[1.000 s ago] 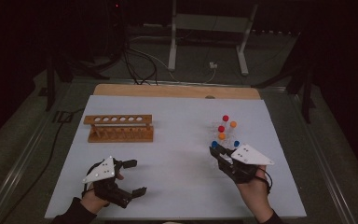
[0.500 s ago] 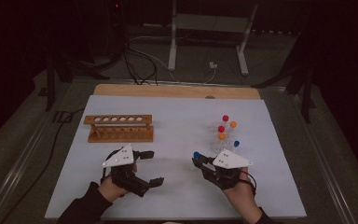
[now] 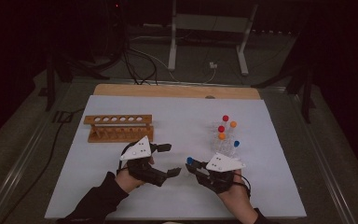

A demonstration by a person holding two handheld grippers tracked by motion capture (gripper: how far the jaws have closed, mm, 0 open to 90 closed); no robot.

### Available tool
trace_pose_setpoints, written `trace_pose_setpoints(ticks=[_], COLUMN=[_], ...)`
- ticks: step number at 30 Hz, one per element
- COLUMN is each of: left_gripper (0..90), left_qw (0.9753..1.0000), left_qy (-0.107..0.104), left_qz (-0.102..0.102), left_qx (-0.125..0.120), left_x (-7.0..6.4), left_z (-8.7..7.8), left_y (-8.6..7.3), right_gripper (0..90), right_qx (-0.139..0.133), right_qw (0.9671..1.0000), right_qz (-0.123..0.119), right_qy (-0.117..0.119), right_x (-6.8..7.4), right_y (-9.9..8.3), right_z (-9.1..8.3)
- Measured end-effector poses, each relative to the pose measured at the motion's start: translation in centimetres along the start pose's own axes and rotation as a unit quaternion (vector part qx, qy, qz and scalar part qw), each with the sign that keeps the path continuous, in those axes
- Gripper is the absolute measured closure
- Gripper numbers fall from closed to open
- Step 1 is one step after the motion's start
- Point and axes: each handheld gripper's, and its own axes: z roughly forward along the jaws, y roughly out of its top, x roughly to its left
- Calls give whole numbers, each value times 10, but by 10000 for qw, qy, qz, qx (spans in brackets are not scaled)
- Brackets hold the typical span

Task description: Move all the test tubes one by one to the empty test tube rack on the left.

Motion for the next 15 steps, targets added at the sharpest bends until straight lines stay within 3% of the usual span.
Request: trace_pose_setpoints(ticks=[7, 15], left_gripper=[272, 508], left_qw=[9995, 9990], left_qy=[9, -65], left_qz=[284, 401], left_qx=[124, 184], left_x=[-5, -6], left_z=[17, 26], left_y=[6, 9], right_gripper=[768, 768], right_qx=[-2, -4], right_qw=[10000, 10000], right_qz=[14, 10], right_qy=[20, 33], right_x=[0, 0], right_y=[0, 1], right_z=[-1, -1])
